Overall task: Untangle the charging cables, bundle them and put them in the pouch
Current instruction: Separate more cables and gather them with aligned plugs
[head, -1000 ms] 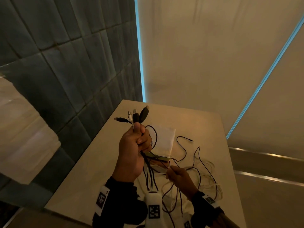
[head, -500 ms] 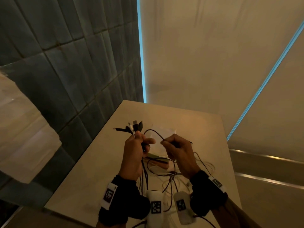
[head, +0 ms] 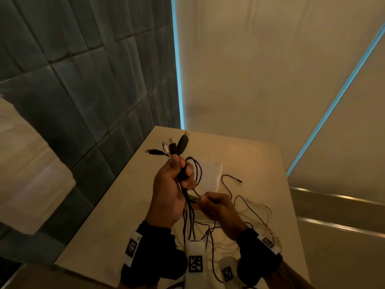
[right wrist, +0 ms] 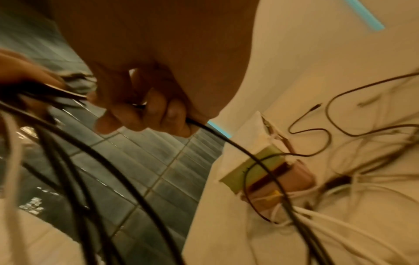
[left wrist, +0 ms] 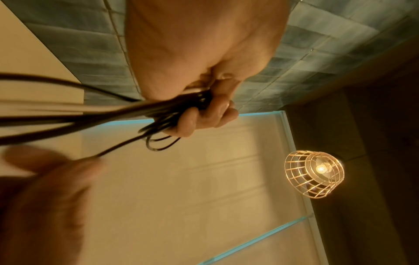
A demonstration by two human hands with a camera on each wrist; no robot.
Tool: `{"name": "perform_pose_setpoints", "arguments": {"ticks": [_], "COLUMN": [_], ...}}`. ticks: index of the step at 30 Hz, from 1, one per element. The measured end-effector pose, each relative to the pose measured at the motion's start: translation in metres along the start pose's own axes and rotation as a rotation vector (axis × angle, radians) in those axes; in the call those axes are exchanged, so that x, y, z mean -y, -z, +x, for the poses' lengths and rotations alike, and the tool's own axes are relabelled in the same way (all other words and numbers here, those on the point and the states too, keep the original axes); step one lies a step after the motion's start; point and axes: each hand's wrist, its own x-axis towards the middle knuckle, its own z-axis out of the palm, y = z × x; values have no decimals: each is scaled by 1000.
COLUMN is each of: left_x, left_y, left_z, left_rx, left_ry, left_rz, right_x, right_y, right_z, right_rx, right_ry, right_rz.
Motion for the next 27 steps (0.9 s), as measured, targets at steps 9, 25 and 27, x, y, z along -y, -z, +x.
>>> {"name": "perform_pose_setpoints", "arguments": {"ticks": [9,25,27], "left_x": [-7,10,16], "left_y": [7,23,22], "left_z": [2,18,19], "left_rx": [136,-158,-189], "left_ry": [11,81,119], "left_rz": [-96,337,422], "right_x": [-56,-3,24], "right_y": [17,20,10], "right_z": [0,15,19], "right_rx": [-114,-217,-165], "right_ry": [-67,57,140], "right_rz": [-144,-55,-50]}}
